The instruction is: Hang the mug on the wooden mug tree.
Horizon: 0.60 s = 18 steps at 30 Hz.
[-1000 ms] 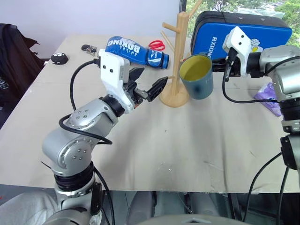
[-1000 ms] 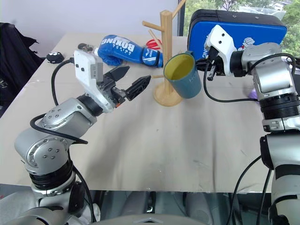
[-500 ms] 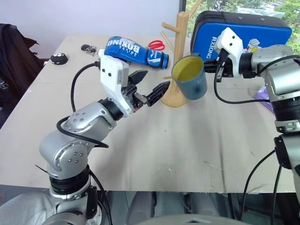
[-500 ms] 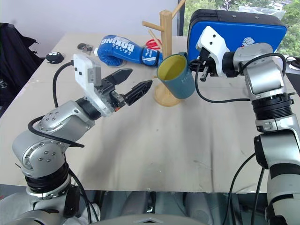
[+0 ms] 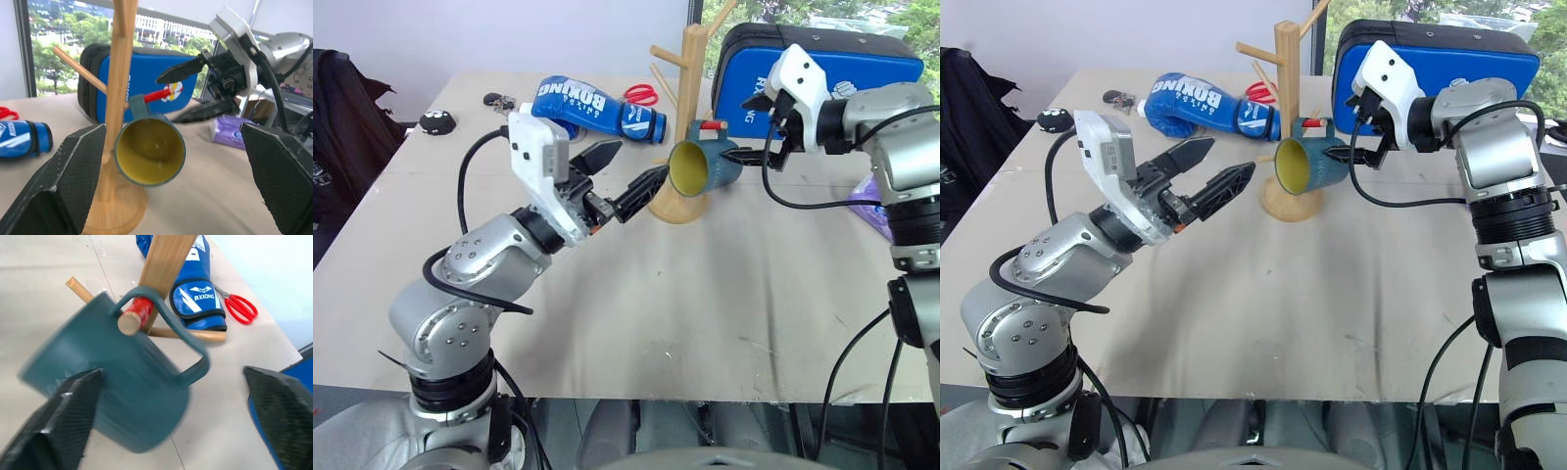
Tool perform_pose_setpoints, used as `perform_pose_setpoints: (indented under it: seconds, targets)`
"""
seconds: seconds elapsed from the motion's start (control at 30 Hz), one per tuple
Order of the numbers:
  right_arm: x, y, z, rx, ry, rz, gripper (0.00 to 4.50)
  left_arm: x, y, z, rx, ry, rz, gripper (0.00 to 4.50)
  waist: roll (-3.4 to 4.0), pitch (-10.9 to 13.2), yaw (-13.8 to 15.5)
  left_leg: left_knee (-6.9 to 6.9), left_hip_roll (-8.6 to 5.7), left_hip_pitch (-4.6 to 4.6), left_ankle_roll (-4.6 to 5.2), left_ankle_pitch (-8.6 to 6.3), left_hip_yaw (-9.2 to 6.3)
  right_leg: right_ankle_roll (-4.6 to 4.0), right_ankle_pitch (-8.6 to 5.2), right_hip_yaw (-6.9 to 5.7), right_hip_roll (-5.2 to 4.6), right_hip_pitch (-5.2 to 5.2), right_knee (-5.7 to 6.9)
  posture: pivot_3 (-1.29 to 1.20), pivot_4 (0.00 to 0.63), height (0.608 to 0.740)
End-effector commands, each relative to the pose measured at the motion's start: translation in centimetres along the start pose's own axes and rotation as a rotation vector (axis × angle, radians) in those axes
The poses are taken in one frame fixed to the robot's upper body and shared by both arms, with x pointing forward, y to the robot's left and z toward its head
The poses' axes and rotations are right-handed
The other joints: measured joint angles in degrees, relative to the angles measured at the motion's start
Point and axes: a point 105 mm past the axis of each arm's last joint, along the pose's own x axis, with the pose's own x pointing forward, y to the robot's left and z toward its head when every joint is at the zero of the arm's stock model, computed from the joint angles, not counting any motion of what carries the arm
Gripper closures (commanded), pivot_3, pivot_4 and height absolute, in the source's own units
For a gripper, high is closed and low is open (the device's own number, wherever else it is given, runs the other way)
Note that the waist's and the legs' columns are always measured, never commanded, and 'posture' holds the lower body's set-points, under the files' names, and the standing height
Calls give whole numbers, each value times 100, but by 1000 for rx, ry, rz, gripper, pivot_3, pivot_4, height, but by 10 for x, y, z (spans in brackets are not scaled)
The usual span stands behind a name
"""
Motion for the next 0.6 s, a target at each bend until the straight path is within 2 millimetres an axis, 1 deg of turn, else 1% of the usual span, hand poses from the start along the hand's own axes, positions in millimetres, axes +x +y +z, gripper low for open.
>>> perform_pose_setpoints:
  seconds: [0.03, 0.07, 0.1, 0.23, 0.37, 0.4, 0.47, 0.5, 0.53, 0.6]
  targets:
    - [-33, -5, 23, 3, -98, -34, 24, -5, -7, 7, 24, -30, -19, 0, 0, 0, 6, 0, 0, 0, 0, 0, 0, 0, 0, 0, 0, 0, 0, 0, 150, 737]
    - [-40, -1, 20, 42, -111, -23, 24, -8, -7, 3, 23, -9, -16, 0, -2, -1, 8, -3, 0, -3, 0, 0, -2, 0, 0, -2, 0, 0, -1, 0, 150, 737]
    - [-47, 6, 14, 91, -127, -9, 24, -12, -7, -6, 25, 30, -11, 0, -5, -4, 11, -4, 1, -3, 1, -1, -3, 0, 0, -2, -1, 0, 3, 0, 150, 737]
    - [-68, 40, -23, 224, -223, -16, 24, -40, -5, -53, 29, 223, 25, 0, -20, -15, 3, -20, 13, -5, 2, -1, -1, 0, 0, -2, -3, 2, 2, 0, 150, 737]
    - [-87, 78, -78, 389, -247, -142, 24, -71, -3, -98, 64, 389, 39, 0, -6, -7, 29, -14, 13, -5, 2, -1, 5, -1, -2, 1, 0, -2, 2, 0, 150, 737]
    - [-90, 90, -92, 426, -240, -167, 24, -78, -2, -109, 88, 434, 43, 0, -4, -7, 31, -12, 6, -3, 1, -1, 7, -1, -1, 2, 0, -2, -9, 0, 150, 737]
    - [-94, 121, -125, 470, -210, -231, 24, -87, 1, -129, 106, 463, 65, 0, -1, -19, 60, -5, -3, 21, 3, -1, 17, -2, -2, 4, 4, 20, -1, 0, 150, 737]
    - [-96, 137, -140, 478, -192, -248, 24, -91, 2, -137, 106, 466, 70, 0, -1, -19, 71, -7, -3, 38, 4, -1, 21, -3, -3, -6, 7, 40, -7, 0, 150, 737]
    - [-97, 148, -151, 466, -175, -271, 24, -94, 2, -143, 90, 460, 77, 0, 5, -16, 71, -8, 0, 61, 25, -14, 24, -4, -4, -5, 11, 64, -11, 0, 150, 737]
    - [-99, 160, -166, 464, -158, -307, 24, -96, 1, -149, 77, 449, 73, 0, 7, -14, 34, -12, -1, 95, 31, -18, 33, -3, -6, 2, 10, 95, -15, 0, 150, 737]
